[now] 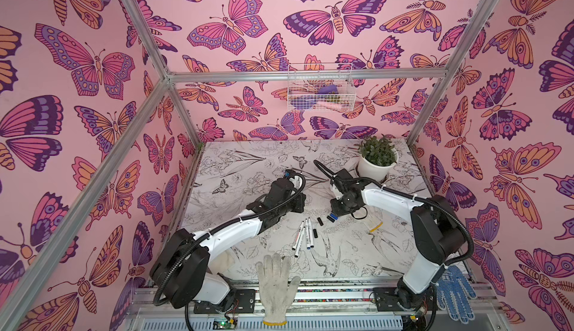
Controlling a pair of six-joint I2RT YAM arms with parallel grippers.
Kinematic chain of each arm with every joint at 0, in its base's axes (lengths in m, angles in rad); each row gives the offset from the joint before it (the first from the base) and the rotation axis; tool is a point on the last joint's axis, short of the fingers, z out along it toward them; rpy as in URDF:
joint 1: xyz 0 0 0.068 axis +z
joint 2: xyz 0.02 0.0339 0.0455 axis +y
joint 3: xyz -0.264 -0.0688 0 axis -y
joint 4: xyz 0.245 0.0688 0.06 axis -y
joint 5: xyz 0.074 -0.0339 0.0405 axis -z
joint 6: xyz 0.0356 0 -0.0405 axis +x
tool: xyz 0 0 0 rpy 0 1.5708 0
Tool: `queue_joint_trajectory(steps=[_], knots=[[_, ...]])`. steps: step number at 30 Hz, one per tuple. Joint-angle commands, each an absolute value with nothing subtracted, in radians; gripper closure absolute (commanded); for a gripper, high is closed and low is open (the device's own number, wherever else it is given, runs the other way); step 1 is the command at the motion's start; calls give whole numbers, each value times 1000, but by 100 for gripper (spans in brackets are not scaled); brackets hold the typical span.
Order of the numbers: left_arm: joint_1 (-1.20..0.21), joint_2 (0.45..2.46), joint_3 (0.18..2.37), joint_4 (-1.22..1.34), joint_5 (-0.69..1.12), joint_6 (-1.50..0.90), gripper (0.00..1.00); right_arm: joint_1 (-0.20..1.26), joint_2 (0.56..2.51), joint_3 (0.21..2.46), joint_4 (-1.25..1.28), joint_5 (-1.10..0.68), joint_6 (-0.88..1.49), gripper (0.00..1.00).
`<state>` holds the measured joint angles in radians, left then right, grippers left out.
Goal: Insert pens into pen caps
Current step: Pick up the pen cap from the center of the table.
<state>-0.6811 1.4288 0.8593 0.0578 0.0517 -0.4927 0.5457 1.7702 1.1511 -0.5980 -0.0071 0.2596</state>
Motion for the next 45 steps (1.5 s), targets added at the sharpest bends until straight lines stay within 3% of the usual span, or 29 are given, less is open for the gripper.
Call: queue_joint_trajectory(steps=[1,20,24,30,37,45], knots=[[-678,1410,848,47,42,-504,100,546,1785,1174,-603,8,233,62],[-679,1428,868,47,80,-522,100,546,1878,1182,-567,48,242,68],[-678,1437,876,48,92,-520,100,547,1890,1187,-563,54,256,72],[-679,1456,886,46,155,-485,100,544,1872,1193,-561,46,266,87],[-699,1474,888,37,263,-387,100,445,1648,1140,-472,-153,382,91],[-760,1525,932,34,353,-306,100,311,1356,942,-96,-426,595,93]])
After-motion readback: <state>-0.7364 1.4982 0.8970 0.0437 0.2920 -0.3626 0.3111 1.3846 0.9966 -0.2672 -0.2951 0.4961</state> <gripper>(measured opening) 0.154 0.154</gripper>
